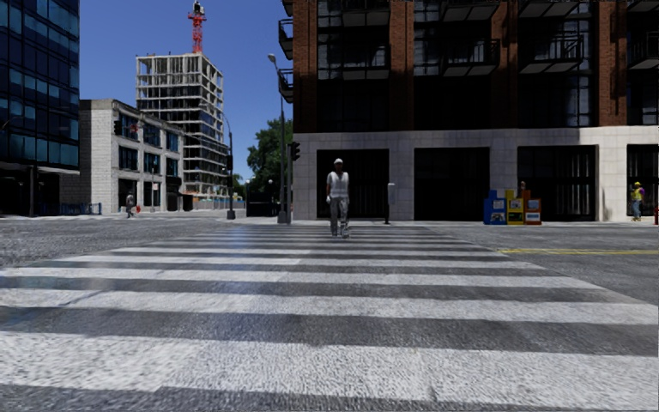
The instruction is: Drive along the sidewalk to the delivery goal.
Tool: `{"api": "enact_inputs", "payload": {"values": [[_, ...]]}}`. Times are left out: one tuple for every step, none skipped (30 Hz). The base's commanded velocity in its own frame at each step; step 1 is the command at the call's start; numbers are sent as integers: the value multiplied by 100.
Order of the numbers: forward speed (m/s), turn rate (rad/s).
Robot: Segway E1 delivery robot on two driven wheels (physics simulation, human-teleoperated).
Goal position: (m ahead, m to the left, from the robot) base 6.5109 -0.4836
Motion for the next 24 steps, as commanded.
{"api": "enact_inputs", "payload": {"values": [[132, 120], [132, 120], [132, 120], [132, 120], [132, 120], [134, 120], [134, 120], [138, 111], [140, 86], [142, 63], [142, 63], [142, 41], [142, 0], [142, 0], [142, 0], [142, 0], [143, 0], [145, 0], [145, 0], [146, 0], [147, 0], [147, 0], [147, 0], [150, 0]]}}
